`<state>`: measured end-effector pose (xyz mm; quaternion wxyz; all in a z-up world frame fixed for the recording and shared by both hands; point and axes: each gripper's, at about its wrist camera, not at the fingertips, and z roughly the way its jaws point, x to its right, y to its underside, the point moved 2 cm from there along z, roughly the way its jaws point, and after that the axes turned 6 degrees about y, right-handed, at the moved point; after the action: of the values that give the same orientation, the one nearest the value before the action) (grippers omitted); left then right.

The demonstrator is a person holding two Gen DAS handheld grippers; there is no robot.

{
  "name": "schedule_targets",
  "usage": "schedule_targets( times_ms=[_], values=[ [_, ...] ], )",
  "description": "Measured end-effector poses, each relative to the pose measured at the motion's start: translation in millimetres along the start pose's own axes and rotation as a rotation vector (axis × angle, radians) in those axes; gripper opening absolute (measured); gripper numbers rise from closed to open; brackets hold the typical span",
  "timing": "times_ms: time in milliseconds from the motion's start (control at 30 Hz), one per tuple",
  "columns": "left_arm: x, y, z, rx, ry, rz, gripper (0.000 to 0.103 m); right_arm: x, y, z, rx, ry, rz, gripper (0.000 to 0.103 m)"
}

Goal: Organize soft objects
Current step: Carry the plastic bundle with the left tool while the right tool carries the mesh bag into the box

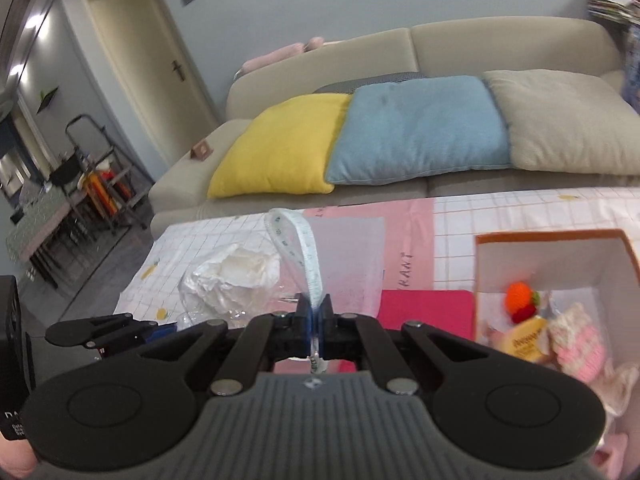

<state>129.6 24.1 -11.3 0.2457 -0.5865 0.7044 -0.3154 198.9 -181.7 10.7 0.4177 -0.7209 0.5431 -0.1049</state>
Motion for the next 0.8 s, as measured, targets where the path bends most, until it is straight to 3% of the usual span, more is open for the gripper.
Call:
schedule_targets(
  times_ms=[400,600,800],
  values=[
    [90,-29,3,0.039,0.157,0.16,0.048,85,18,-57,0.065,0.193,0.109,0.0],
    [129,-46,23,0.025,0.245,0.223,0.048,120,31,-72,0.069,0.288,0.152,0.0],
    [166,-49,54,-0.036,0.312,0.288,0.048,152,51,-70,0.015,0.368,0.194,0.0]
  ],
)
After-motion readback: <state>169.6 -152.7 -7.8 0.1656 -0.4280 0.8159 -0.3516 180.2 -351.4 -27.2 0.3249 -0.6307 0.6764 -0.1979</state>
